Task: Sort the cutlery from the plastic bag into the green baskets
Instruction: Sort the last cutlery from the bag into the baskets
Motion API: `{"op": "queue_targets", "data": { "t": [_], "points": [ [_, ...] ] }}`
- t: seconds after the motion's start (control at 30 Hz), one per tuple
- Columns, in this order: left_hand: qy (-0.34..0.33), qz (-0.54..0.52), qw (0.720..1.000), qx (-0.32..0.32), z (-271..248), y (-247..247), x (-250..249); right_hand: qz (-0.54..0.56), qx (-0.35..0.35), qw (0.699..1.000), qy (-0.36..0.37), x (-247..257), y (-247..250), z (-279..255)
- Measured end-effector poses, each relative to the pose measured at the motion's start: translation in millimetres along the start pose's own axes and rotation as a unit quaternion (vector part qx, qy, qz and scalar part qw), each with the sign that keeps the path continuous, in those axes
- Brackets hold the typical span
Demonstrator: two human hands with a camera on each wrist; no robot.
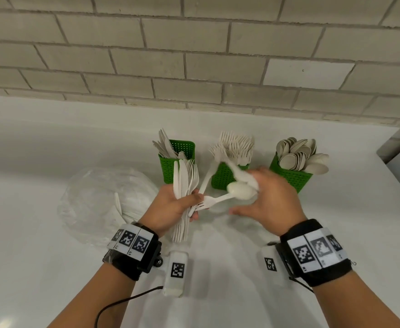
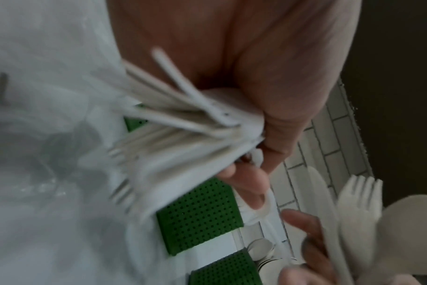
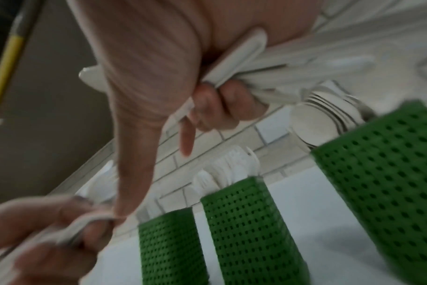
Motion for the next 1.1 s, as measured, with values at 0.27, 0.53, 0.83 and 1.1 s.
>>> {"op": "queue_targets", "data": {
  "t": [0.27, 0.53, 0.83, 1.1],
  "points": [
    [-0.028, -0.101, 0.994, -0.006, -6, 4, -10, 0.05, -0.015, 0.998, -0.035, -9, -16, 0],
    [-0.03, -0.104, 0.987, 0.115, -10, -41, -13, 0.477, 0.053, 0.875, -0.069, 27, -24, 6],
    [-0.025, -0.039, 0.998, 0.041, -4, -36, -13, 0.494, -0.053, 0.858, -0.132, 0, -14, 10],
    [-0.034, -0.022, 0.997, 0.07, -6, -45, -18, 0.477, 0.069, 0.87, -0.102, 28, -29, 2]
  ]
}}
Point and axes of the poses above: each hand's wrist, its own z-axis towards the middle knuckle, its own y-axis out of the back of the hand, x = y × z, the point moved 9 cm from there along z, towards the middle knuckle
